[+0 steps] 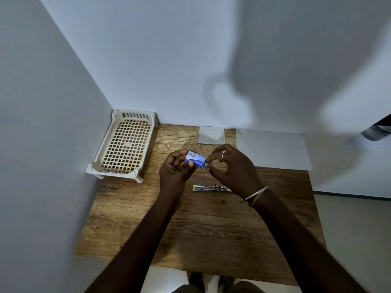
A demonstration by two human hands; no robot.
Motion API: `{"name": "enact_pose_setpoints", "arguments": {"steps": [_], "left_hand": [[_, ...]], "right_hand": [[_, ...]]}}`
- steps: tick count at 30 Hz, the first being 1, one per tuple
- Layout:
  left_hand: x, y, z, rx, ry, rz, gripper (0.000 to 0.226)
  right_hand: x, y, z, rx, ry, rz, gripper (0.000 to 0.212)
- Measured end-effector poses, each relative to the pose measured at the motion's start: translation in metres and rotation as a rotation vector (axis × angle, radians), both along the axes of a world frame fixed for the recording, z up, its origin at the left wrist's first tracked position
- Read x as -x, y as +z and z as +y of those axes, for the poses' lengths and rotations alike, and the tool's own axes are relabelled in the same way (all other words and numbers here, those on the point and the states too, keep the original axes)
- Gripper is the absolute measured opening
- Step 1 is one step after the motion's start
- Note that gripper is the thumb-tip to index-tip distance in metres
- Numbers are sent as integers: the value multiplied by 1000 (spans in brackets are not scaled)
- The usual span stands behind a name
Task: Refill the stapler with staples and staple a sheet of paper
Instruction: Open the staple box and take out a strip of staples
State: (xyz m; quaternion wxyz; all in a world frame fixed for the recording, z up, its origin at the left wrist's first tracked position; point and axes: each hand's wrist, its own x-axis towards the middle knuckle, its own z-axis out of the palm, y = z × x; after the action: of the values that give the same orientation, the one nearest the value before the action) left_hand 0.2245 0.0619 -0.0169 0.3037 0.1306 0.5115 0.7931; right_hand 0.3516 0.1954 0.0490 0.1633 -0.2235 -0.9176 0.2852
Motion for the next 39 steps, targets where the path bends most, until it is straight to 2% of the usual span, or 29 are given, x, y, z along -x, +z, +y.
{"name": "enact_pose_setpoints", "arguments": {"steps": [4,9,22,25,28,36,39], "left_hand": [[-2,0,-1,21,-15,-6,49],[-6,-1,-1,16,-36,-1,48],[-7,-3,-4,40,-8,-54,41],[-8,-2,-6,40,-16,-64,46],[-10,-4,-9,53,-27,-70,54],[-22,-26,-37,169,-5,-28,43],[-29,-37,-56,258,-4,53,35]], "right_hand": [[4,4,6,10,45,-87,11],[7,5,10,0,63,-171,9],[4,7,5,118,28,-123,12],[4,8,5,159,-4,-98,25],[4,3,5,191,-23,-91,15],[6,-20,-10,185,81,-193,10],[9,-36,-19,208,129,-240,10]]}}
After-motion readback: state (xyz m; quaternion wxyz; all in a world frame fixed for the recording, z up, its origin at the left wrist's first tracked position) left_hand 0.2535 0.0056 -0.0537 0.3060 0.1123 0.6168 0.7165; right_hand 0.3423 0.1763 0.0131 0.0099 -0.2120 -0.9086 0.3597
